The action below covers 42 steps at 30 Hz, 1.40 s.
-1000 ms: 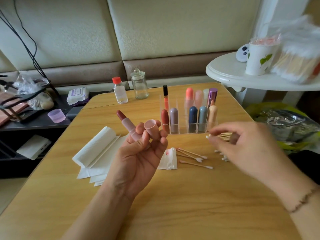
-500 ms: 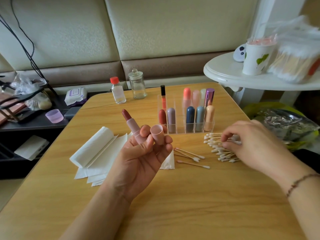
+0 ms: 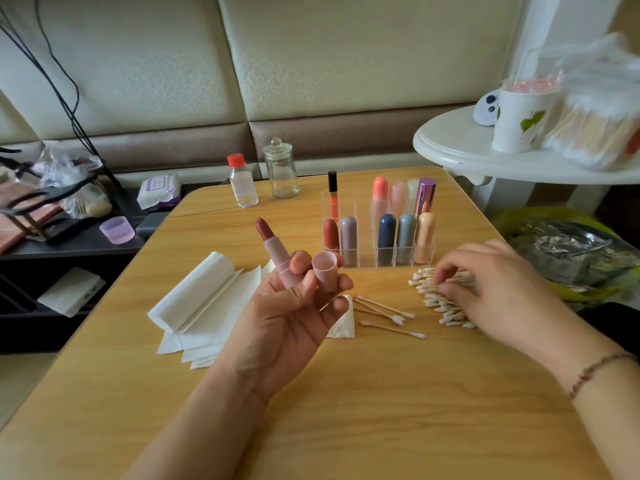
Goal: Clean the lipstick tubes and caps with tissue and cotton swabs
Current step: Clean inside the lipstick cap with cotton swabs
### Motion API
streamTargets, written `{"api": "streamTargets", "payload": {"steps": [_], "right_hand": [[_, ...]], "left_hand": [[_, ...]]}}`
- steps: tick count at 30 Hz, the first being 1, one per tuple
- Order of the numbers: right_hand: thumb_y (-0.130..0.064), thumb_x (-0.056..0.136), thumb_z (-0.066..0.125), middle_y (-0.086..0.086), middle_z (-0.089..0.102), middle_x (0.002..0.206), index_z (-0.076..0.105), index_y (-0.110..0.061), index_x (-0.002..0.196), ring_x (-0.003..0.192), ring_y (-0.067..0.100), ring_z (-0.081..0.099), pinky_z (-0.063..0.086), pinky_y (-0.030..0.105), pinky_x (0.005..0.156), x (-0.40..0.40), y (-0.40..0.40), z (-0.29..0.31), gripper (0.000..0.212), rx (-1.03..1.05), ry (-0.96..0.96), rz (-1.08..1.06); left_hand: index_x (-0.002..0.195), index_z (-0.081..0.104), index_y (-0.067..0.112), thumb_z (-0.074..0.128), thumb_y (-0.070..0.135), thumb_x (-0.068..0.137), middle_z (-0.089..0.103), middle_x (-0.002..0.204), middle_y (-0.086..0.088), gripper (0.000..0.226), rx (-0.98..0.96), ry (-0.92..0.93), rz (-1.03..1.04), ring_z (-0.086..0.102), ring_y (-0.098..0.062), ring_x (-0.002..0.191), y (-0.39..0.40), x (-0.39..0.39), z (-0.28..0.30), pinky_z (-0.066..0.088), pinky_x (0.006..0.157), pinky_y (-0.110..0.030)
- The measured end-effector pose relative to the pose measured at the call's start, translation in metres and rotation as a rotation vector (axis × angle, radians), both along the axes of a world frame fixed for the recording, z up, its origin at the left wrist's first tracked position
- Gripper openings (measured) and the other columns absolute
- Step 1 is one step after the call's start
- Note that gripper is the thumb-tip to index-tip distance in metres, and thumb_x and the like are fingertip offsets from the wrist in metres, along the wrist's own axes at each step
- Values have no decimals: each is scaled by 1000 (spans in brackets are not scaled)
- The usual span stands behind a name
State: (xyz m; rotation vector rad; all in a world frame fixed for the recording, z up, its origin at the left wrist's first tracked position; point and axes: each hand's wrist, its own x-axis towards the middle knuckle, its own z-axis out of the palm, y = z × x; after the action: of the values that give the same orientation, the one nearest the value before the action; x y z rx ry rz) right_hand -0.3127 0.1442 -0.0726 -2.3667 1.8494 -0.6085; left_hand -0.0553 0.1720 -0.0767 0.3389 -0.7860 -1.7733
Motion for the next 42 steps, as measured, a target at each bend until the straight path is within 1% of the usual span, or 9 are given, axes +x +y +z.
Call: {"api": "streamTargets", "payload": {"steps": [7,12,15,22,25,29,33,39,42], "right_hand": [[-18,95,55,-12,66,96,71,-24,111,83,10,63,49,21,67,19,14,5,23,-212,-348,207],[-10,95,63,-5,68,88,76,-16,105,75,14,64,50,26,62,44,32,15,18,-313,-530,428],[-16,90,65,-10,69,78,75,-18,101,68,10,65,50,19,59,54,47,25,15,-304,-654,520],[-8,79,78,-5,63,72,64,-21,72,66,19,65,52,24,54,57,49,28,20,-113,-701,390],[-12,79,77,-5,68,87,73,-24,77,70,24,65,55,31,57,55,48,31,13,-41,-763,439],[-5,82,76,-13,71,87,78,-24,84,80,11,69,52,13,66,54,47,31,19,-98,-770,399],[-11,88,73,-7,72,84,76,-23,96,71,15,70,53,16,63,51,47,33,14,-157,-934,402],[3,83,66,-1,65,91,71,-19,110,83,22,65,55,28,68,57,59,36,35,-347,-773,513],[3,80,68,-3,65,87,71,-16,115,80,14,64,53,21,67,59,61,36,40,-421,-580,478]], "left_hand": [[85,56,16,78,1,74,61,102,-10,29,-6,-40,-18,64,-26,87,1,-2,-1,53,71,-32],[79,57,19,62,-2,81,65,95,-6,22,-21,-131,14,65,-24,88,3,-4,-2,53,71,-29],[84,54,19,72,1,80,65,95,-4,25,-71,-150,-17,64,-22,91,3,-5,-2,52,74,-28],[78,53,19,59,-11,81,64,99,-9,31,-141,-281,-24,62,-22,91,5,-11,-3,49,83,-36],[77,53,18,60,-14,78,62,102,-12,33,-154,-305,-39,59,-30,99,5,-11,-3,47,93,-43],[73,54,17,54,-18,76,62,98,-11,36,-124,-283,-13,63,-26,96,7,-12,-3,56,85,-36],[73,52,17,52,-22,76,62,93,-8,40,-116,-252,13,64,-25,94,6,-12,-2,55,85,-34],[73,49,17,51,-26,72,60,90,-7,43,-130,-230,35,63,-23,91,5,-12,-1,51,97,-38],[74,47,17,53,-25,71,58,91,-8,43,-147,-249,50,63,-23,92,6,-13,-1,49,97,-39]]}}
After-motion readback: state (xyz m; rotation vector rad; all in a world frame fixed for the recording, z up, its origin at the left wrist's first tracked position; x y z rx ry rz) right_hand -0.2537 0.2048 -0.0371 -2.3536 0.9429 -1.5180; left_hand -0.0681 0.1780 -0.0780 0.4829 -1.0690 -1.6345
